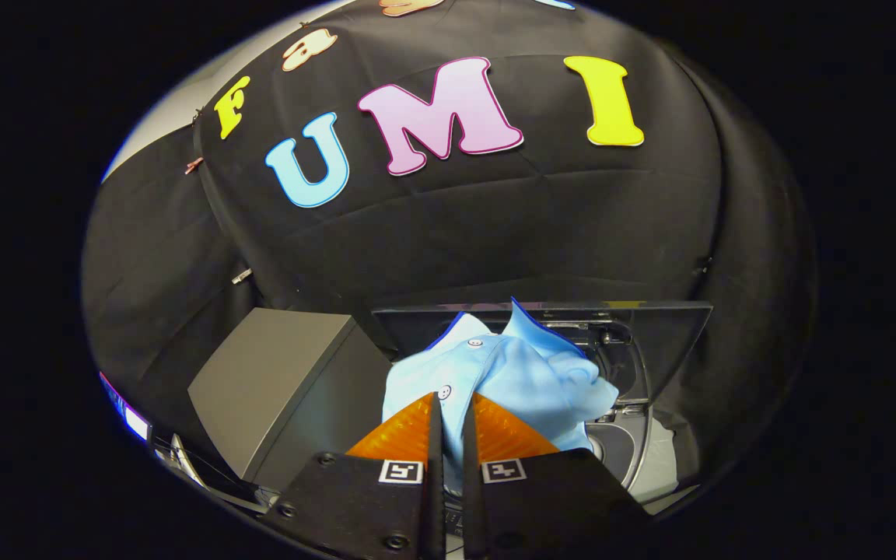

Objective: Put the clothes into the washing machine and then close the washing machine lid.

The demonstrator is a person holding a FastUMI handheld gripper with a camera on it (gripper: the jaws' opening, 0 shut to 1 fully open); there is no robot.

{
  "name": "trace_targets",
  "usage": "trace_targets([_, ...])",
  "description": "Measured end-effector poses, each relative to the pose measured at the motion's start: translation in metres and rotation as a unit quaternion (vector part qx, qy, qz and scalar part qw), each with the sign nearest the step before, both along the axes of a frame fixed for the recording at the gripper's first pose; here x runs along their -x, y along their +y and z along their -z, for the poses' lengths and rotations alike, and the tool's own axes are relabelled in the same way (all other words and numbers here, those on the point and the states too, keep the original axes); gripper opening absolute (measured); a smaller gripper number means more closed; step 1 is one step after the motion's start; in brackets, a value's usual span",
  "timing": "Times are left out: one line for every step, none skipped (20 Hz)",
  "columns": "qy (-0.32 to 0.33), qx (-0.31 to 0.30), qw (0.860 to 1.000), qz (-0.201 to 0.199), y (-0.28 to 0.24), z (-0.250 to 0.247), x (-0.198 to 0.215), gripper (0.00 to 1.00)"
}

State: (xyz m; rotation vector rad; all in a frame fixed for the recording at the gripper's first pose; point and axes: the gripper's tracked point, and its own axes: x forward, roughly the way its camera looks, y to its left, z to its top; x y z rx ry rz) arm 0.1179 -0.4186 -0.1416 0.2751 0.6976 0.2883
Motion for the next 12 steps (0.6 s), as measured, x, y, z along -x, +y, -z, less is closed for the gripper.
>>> trace_targets([0.000, 0.004, 1.000, -0.004, 0.003, 0.002, 0.000, 0.13])
trace_targets([-0.002, 0.015, 1.000, -0.006, 0.001, 0.005, -0.001, 0.13])
trace_targets([-0.004, 0.023, 1.000, -0.006, -0.003, 0.007, -0.003, 0.13])
trace_targets([-0.001, 0.023, 1.000, -0.003, -0.005, 0.011, -0.005, 0.13])
trace_targets([0.005, 0.024, 1.000, 0.004, -0.008, 0.014, -0.007, 0.13])
trace_targets([0.012, 0.025, 1.000, 0.010, -0.012, 0.019, -0.006, 0.13])
trace_targets([0.019, 0.027, 0.999, 0.016, -0.016, 0.025, -0.005, 0.13])
trace_targets([0.025, 0.027, 0.999, 0.020, -0.018, 0.031, -0.004, 0.13])
trace_targets([0.030, 0.027, 0.999, 0.026, -0.021, 0.035, -0.002, 0.13])
trace_targets([0.035, 0.025, 0.999, 0.030, -0.022, 0.039, 0.000, 0.13])
trace_targets([0.037, 0.024, 0.999, 0.031, -0.020, 0.042, 0.001, 0.13])
trace_targets([0.037, 0.026, 0.998, 0.031, -0.021, 0.045, 0.002, 0.13])
